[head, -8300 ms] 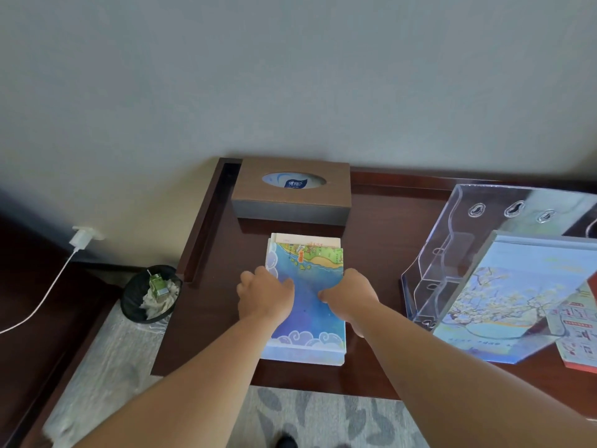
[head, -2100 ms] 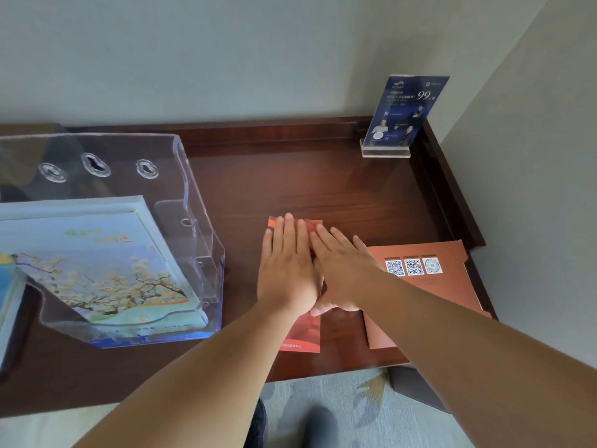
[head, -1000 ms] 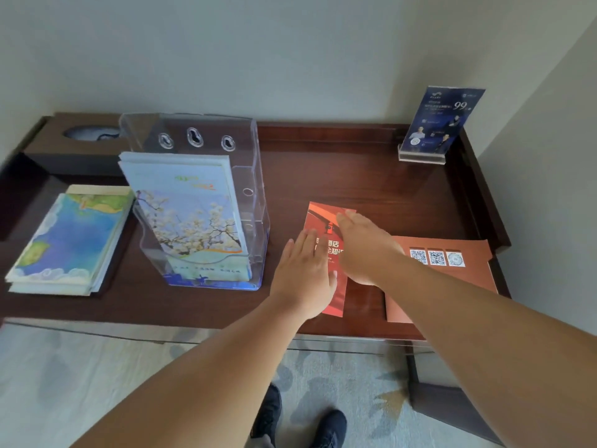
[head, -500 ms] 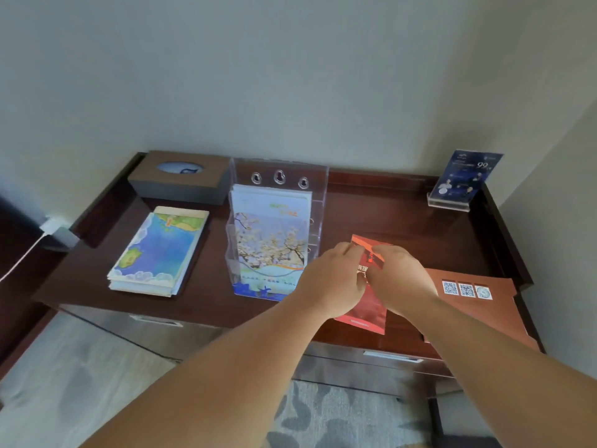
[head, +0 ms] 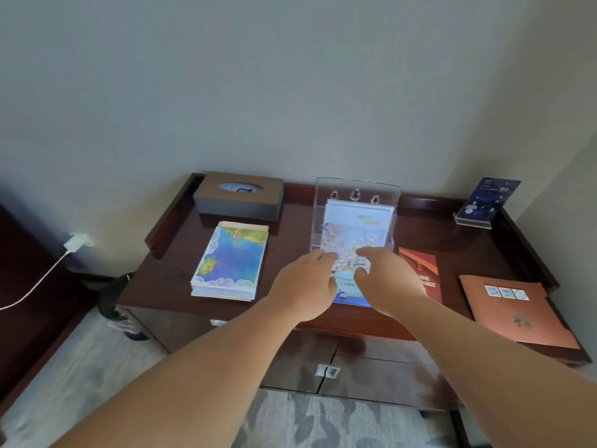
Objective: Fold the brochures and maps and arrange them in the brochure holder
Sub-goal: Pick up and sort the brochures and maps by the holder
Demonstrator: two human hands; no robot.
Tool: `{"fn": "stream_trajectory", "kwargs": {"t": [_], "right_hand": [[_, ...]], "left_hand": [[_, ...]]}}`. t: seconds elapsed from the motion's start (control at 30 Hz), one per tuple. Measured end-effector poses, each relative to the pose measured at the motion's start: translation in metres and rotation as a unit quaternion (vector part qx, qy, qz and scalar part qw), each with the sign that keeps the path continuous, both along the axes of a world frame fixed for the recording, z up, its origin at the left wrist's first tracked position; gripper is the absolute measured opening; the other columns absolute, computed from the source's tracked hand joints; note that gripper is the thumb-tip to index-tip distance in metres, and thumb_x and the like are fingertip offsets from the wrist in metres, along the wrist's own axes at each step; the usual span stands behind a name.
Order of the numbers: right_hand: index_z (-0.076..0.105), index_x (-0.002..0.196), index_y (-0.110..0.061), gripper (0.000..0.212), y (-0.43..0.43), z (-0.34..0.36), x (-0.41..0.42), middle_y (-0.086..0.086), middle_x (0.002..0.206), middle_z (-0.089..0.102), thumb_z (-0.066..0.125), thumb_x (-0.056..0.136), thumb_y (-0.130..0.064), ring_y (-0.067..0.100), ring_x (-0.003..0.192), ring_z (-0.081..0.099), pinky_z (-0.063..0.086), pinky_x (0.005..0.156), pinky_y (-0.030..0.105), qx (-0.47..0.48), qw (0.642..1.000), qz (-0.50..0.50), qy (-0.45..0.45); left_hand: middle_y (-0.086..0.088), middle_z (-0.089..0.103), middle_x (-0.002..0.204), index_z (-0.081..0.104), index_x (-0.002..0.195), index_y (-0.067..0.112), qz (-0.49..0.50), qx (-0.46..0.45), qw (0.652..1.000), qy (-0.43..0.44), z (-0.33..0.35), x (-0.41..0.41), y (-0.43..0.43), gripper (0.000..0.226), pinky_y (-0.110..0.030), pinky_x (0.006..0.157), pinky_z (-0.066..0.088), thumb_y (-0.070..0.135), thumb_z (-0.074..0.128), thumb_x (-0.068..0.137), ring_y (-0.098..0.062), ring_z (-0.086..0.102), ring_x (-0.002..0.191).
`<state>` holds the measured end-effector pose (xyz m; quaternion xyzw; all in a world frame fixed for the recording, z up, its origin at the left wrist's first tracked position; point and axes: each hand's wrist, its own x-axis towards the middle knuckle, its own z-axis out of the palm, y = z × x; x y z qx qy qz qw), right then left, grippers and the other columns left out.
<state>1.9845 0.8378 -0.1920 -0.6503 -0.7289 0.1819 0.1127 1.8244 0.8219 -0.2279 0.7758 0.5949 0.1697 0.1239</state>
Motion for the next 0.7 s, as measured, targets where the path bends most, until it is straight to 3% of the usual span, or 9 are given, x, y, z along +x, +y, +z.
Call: {"fn": "stream_trajectory", "kwargs": {"t": [0.17, 0.23, 0.43, 0.6, 0.7], "right_hand": [[0.049, 0.141, -0.028, 0.046, 0.002, -0.005, -0.056, -0.003, 0.146, 0.050, 0.047, 0.096, -0.024, 0.022, 0.123, 0.055, 0.043, 0.089, 0.030, -0.021, 0.998, 0.052, 0.019], [0.049, 0.142, -0.027, 0.046, 0.005, -0.011, -0.075, -0.003, 0.148, 0.047, 0.046, 0.096, -0.025, 0.021, 0.128, 0.052, 0.042, 0.096, 0.031, -0.026, 0.996, 0.081, 0.023], [0.053, 0.139, -0.026, 0.044, 0.029, -0.033, -0.120, -0.002, 0.143, 0.052, 0.047, 0.095, -0.025, 0.021, 0.120, 0.057, 0.044, 0.095, 0.031, -0.052, 0.989, 0.134, 0.039], [0.050, 0.141, -0.025, 0.048, 0.042, -0.066, -0.156, -0.001, 0.143, 0.052, 0.048, 0.093, -0.026, 0.021, 0.120, 0.056, 0.044, 0.093, 0.029, -0.123, 0.982, 0.131, 0.057], [0.044, 0.144, -0.021, 0.053, 0.050, -0.081, -0.175, 0.002, 0.140, 0.052, 0.049, 0.092, -0.030, 0.023, 0.119, 0.055, 0.044, 0.093, 0.032, -0.180, 0.976, 0.107, 0.057]], "left_hand": [[-0.001, 0.049, 0.141, 0.042, 0.144, 0.020, 0.096, -0.026, 0.995, 0.004, -0.014, -0.066, -0.008, 0.047, -0.038, 0.091, 0.046, 0.028, 0.044, 0.098, -0.023, 0.052, 0.124], [-0.002, 0.051, 0.137, 0.043, 0.143, 0.020, 0.135, -0.049, 0.989, 0.016, -0.022, -0.088, -0.010, 0.046, -0.038, 0.091, 0.045, 0.029, 0.044, 0.098, -0.024, 0.052, 0.122], [-0.004, 0.054, 0.134, 0.048, 0.136, 0.018, 0.255, -0.103, 0.961, 0.034, -0.040, -0.143, -0.010, 0.042, -0.040, 0.093, 0.046, 0.030, 0.047, 0.096, -0.027, 0.054, 0.120], [-0.010, 0.055, 0.119, 0.050, 0.133, 0.016, 0.309, -0.152, 0.939, 0.023, -0.057, -0.175, 0.005, 0.041, -0.041, 0.087, 0.047, 0.030, 0.050, 0.094, -0.032, 0.056, 0.111], [-0.013, 0.055, 0.113, 0.053, 0.117, 0.010, 0.337, -0.163, 0.927, 0.018, -0.067, -0.191, 0.024, 0.031, -0.041, 0.082, 0.045, 0.030, 0.051, 0.094, -0.034, 0.056, 0.105]]}}
